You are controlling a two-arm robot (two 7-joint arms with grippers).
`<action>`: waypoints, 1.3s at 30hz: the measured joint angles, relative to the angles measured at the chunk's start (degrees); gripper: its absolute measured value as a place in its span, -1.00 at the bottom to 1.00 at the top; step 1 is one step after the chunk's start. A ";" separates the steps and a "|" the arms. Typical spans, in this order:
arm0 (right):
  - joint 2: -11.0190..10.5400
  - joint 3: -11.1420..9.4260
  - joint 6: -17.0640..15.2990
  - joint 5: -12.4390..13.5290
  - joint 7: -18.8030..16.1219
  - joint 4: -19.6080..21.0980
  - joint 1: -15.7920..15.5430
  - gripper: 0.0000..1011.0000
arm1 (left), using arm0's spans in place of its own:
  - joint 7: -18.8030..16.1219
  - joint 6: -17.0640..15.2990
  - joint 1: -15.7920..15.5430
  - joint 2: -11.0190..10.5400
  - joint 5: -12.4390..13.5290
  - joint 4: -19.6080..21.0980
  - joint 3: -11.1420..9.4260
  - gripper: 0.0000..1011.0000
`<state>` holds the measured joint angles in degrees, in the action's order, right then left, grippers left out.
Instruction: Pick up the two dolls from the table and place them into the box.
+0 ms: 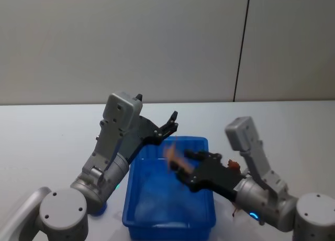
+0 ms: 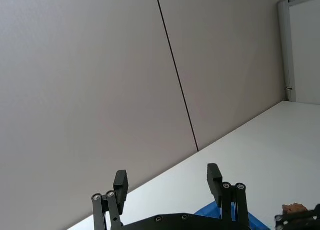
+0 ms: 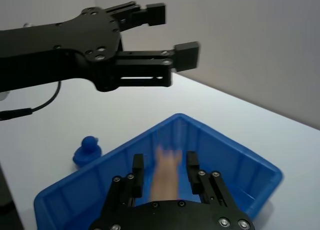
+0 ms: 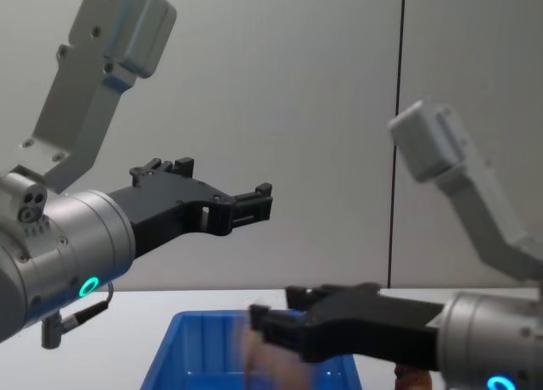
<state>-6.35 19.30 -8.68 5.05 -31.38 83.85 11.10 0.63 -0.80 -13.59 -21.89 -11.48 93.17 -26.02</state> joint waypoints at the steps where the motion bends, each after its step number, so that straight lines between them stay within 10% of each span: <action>1: 0.18 0.08 0.04 -0.03 -0.38 -0.61 0.37 -0.08 | 0.00 0.00 0.00 0.00 0.00 0.00 0.00 0.98; 18: 2.03 1.07 1.04 -0.88 -3.03 -7.73 4.42 0.98 | 0.00 0.00 0.00 0.00 0.00 0.00 0.00 0.98; 39: -0.85 1.07 1.94 -3.39 12.75 0.76 -2.13 0.98 | 0.00 0.00 0.00 0.00 0.00 0.00 0.00 0.98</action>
<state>-7.20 20.36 -6.75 1.66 -18.63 84.61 8.98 0.63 -0.80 -13.59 -21.90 -11.48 93.18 -26.02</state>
